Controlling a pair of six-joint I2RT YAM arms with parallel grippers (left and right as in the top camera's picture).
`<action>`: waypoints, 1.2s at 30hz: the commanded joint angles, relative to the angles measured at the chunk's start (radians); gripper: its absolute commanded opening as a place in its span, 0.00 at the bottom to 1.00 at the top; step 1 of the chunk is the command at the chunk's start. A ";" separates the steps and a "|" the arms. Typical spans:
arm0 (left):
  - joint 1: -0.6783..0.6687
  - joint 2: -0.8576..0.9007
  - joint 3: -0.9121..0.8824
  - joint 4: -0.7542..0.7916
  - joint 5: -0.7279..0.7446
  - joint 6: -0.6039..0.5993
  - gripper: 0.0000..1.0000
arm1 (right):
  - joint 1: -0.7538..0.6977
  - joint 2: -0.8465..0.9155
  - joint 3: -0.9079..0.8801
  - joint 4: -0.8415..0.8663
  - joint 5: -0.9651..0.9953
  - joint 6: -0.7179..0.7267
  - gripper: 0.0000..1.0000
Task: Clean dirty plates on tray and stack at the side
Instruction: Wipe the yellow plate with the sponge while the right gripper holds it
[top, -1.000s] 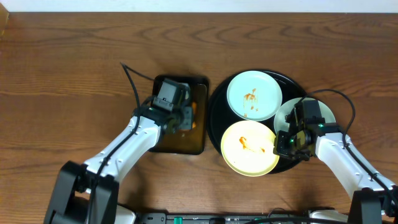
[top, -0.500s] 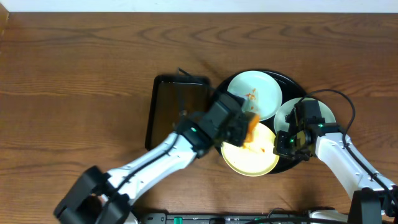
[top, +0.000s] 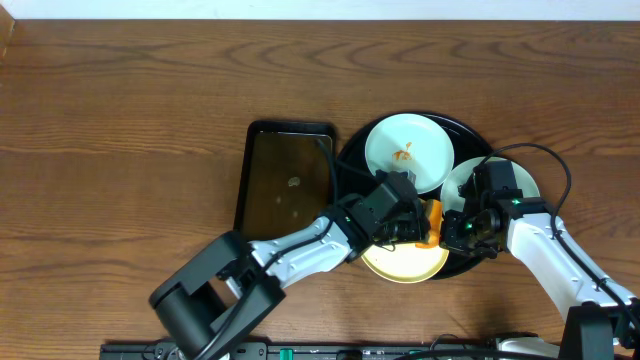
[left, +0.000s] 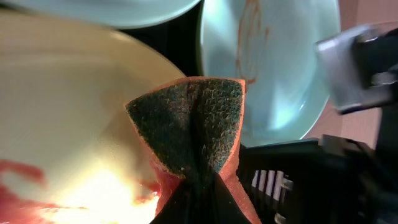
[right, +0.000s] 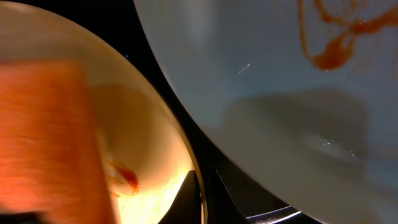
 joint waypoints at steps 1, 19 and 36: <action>-0.019 0.028 0.012 0.033 0.060 -0.078 0.08 | -0.002 0.011 0.013 0.003 0.018 -0.001 0.01; -0.005 0.046 0.011 -0.161 -0.134 0.103 0.08 | -0.002 0.011 0.013 -0.004 0.018 -0.002 0.01; 0.166 -0.031 0.011 -0.337 -0.168 0.322 0.07 | -0.002 0.011 0.013 -0.012 0.018 -0.020 0.01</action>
